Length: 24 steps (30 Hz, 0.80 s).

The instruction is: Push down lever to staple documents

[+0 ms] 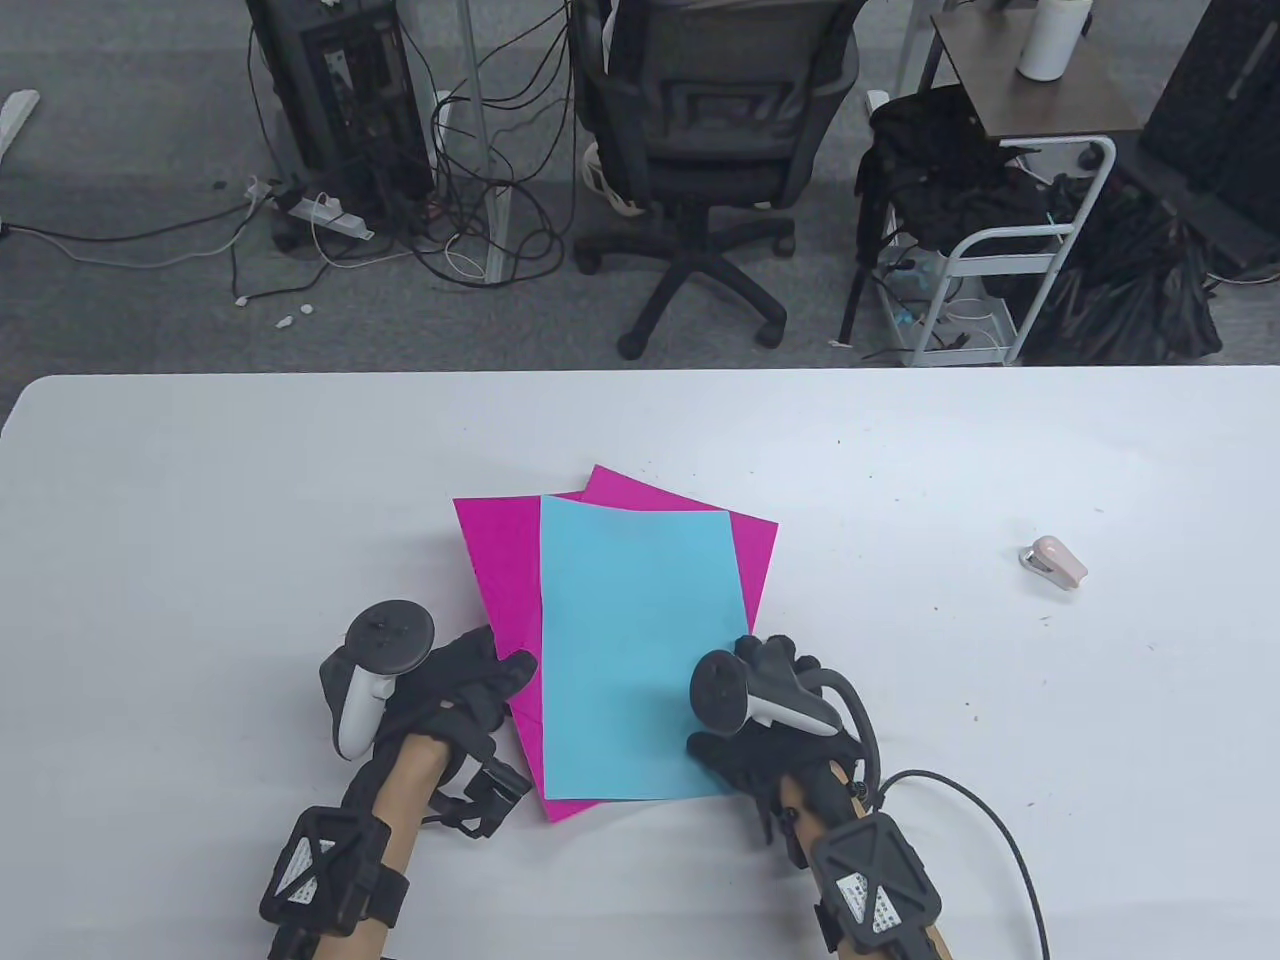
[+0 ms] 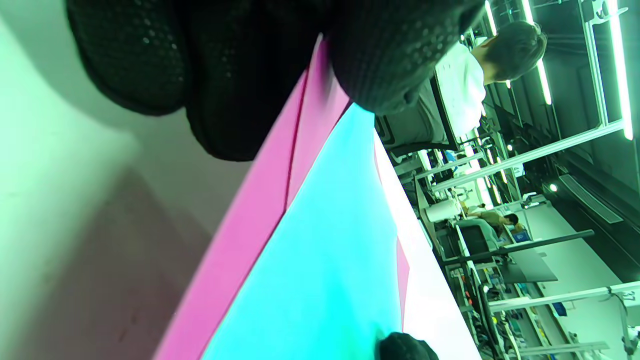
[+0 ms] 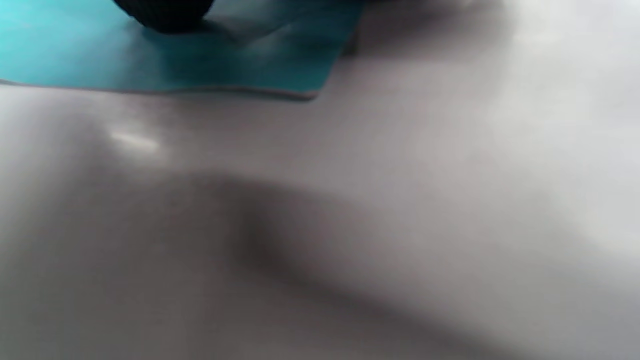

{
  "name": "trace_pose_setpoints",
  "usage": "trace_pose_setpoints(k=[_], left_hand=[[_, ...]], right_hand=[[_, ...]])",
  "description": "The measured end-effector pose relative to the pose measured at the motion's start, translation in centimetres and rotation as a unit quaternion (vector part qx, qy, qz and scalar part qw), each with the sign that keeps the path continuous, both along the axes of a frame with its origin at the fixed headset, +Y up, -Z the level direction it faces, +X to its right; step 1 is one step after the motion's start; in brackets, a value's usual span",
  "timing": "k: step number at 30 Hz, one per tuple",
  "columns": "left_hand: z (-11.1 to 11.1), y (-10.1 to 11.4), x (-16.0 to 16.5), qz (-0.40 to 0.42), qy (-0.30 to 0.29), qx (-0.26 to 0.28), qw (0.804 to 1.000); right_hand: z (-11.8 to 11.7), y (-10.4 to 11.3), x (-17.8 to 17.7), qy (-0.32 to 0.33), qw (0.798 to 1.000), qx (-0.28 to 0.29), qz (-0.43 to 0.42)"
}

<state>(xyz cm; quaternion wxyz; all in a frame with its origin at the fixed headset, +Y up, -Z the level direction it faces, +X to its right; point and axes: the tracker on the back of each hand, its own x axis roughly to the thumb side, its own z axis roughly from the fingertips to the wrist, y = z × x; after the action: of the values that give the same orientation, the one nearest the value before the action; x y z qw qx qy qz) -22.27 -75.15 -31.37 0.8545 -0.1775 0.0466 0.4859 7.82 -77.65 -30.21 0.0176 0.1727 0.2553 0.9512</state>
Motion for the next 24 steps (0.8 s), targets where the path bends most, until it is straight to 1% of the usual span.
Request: trace_pose_setpoints(k=[3,7,10,15,18,21,23,24], left_hand=[[0.0,0.0,0.1,-0.006,0.001,0.000,1.000],[0.1,-0.1,0.1,-0.021,0.009,0.006,1.000],[0.1,-0.2,0.1,-0.025,0.014,0.006,1.000],[0.2,-0.1,0.1,-0.036,0.030,0.017,0.999],[0.2,-0.1,-0.2,-0.027,0.038,0.022,0.999],[0.4,0.1,-0.7,-0.016,0.049,0.032,0.998],[0.5,0.3,-1.0,-0.008,0.053,0.040,0.998],[0.5,0.4,-1.0,-0.005,0.055,0.044,0.998]], right_hand=[[0.5,0.0,-0.9,0.023,1.000,0.003,-0.002],[1.0,0.1,-1.9,0.037,0.999,0.006,0.001],[1.1,0.1,-2.1,0.038,0.999,0.007,0.005],[1.1,0.2,-1.6,0.030,0.999,0.024,-0.031],[1.0,0.7,-1.0,0.013,0.997,0.046,-0.067],[1.0,1.5,0.0,-0.012,0.990,0.092,-0.108],[0.9,2.2,1.0,-0.037,0.983,0.128,-0.123],[0.9,2.4,1.3,-0.043,0.982,0.136,-0.126]])
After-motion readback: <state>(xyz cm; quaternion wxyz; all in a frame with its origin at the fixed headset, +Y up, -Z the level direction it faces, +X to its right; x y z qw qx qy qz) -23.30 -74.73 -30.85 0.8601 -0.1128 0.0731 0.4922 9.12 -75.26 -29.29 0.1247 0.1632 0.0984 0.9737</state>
